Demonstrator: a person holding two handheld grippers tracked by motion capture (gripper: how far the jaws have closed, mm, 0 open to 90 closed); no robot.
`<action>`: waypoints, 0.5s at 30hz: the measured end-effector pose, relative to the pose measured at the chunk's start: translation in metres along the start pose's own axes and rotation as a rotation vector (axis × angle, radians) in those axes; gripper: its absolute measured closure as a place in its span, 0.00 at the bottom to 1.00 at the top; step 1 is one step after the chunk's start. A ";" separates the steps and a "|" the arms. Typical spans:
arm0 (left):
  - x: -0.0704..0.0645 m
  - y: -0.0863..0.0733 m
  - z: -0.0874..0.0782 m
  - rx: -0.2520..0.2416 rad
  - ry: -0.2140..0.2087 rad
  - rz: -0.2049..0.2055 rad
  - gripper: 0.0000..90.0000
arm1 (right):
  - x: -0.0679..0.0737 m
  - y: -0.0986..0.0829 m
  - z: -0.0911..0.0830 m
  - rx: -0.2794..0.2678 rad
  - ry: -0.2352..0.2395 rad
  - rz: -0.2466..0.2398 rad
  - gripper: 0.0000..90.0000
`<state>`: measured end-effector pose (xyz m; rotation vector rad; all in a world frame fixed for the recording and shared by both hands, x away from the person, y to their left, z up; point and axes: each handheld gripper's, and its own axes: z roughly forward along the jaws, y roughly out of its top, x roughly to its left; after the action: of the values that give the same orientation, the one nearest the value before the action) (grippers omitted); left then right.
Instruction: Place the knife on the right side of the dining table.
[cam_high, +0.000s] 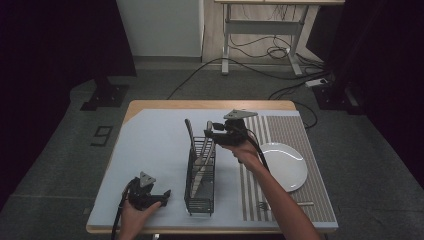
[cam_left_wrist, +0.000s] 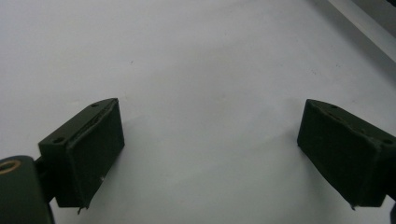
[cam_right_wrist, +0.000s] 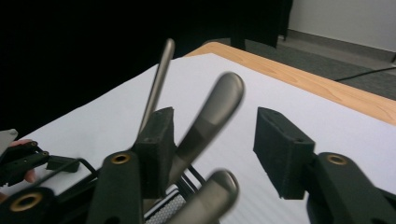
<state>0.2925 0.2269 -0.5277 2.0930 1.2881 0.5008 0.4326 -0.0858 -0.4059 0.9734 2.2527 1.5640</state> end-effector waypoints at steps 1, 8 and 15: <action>0.000 0.000 0.000 0.000 0.000 0.000 0.07 | 0.000 0.000 0.000 0.000 0.000 0.000 0.56; 0.000 0.000 0.000 0.000 0.000 0.000 0.07 | 0.003 0.000 0.012 0.028 0.037 -0.002 0.72; 0.000 0.000 0.000 0.000 0.000 0.000 0.07 | 0.001 0.004 0.009 0.007 0.083 0.072 0.79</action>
<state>0.2925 0.2269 -0.5277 2.0928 1.2883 0.5005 0.4382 -0.0776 -0.4058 1.0197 2.3036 1.6568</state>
